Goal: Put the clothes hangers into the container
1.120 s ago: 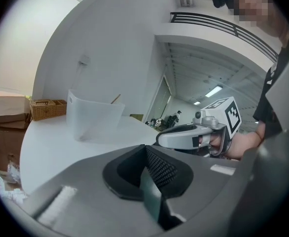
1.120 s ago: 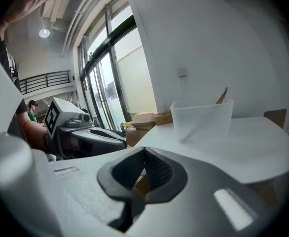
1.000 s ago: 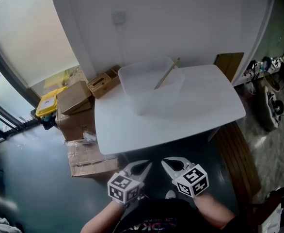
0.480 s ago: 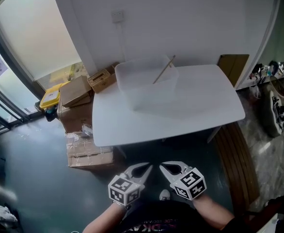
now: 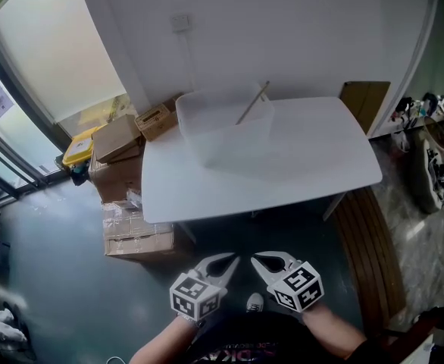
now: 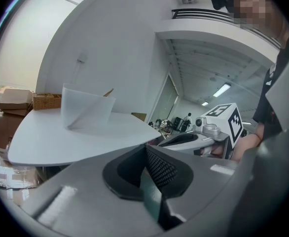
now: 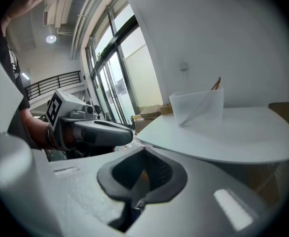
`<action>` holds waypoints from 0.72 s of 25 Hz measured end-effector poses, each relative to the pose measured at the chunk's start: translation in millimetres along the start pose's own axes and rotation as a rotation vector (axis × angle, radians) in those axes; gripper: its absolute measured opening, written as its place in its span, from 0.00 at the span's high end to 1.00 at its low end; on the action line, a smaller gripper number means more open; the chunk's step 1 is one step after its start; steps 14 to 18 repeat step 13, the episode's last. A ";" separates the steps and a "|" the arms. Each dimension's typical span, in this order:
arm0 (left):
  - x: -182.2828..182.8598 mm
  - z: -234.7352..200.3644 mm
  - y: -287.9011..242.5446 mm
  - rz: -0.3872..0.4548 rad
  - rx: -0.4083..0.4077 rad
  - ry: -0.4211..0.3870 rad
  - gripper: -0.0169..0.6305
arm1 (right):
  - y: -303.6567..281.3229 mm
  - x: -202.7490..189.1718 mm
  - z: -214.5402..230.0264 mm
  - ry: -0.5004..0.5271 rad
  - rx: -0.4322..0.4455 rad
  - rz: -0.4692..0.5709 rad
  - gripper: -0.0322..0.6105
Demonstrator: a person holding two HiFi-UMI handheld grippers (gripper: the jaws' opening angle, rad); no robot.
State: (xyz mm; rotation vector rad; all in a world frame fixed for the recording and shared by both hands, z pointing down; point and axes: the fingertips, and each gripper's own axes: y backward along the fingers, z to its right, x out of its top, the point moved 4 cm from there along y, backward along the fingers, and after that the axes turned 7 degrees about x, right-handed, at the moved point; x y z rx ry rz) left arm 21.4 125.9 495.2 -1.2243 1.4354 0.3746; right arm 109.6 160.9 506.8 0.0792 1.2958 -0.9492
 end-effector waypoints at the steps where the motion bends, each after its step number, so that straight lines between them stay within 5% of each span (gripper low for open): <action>1: -0.6 2.0 -0.7 0.001 -0.001 0.000 0.97 | 2.0 -0.7 0.4 0.000 -0.001 0.000 0.95; 18: 5.2 9.0 1.2 0.012 -0.001 -0.014 0.97 | 8.7 3.4 0.8 0.005 -0.007 0.013 0.95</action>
